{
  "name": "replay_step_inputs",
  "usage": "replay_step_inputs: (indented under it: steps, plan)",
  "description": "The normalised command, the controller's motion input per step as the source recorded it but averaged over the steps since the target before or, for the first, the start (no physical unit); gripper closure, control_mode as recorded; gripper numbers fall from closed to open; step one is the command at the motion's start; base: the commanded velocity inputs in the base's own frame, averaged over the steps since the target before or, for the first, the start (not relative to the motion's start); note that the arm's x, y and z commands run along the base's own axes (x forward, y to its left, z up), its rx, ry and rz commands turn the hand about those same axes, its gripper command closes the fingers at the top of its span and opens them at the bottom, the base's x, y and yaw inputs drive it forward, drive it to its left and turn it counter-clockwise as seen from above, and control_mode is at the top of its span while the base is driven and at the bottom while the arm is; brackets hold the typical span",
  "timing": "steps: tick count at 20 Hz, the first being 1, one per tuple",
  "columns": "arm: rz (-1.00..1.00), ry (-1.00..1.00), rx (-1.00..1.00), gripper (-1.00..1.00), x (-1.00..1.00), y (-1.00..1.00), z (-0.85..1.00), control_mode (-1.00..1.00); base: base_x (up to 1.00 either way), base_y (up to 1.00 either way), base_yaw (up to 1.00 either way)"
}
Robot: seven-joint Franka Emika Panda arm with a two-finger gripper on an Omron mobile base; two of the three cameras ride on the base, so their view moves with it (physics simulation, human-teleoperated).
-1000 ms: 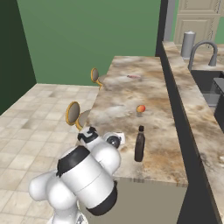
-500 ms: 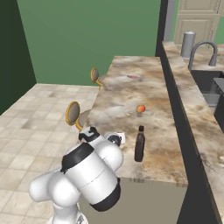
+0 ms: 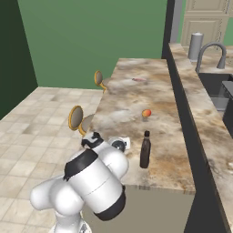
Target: Move the syrup bottle and shaker from the cabinet to the dining counter.
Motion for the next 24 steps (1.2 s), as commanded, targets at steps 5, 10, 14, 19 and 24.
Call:
replay_step_inputs:
  steps: [5, 10, 14, 19, 24]
  plan:
    - [0.0, 0.04, 0.0, -1.0, 0.0, 0.0, 0.6, -1.0, 0.0, 0.0, 0.0]
    - [0.0, 0.13, 0.0, -1.0, 0.0, 0.0, 0.69, -1.0, 0.0, 0.0, 0.0]
    - [0.0, 0.17, 0.0, -1.0, 0.0, 0.0, 0.84, -1.0, 0.0, 0.0, 0.0]
    - [0.0, 0.23, 0.0, -1.0, 0.0, 0.0, 1.0, -1.0, 0.0, 0.0, 0.0]
    - [0.0, 0.23, 0.0, -1.0, -0.03, 0.0, 1.0, -1.0, 0.0, 0.0, 0.0]
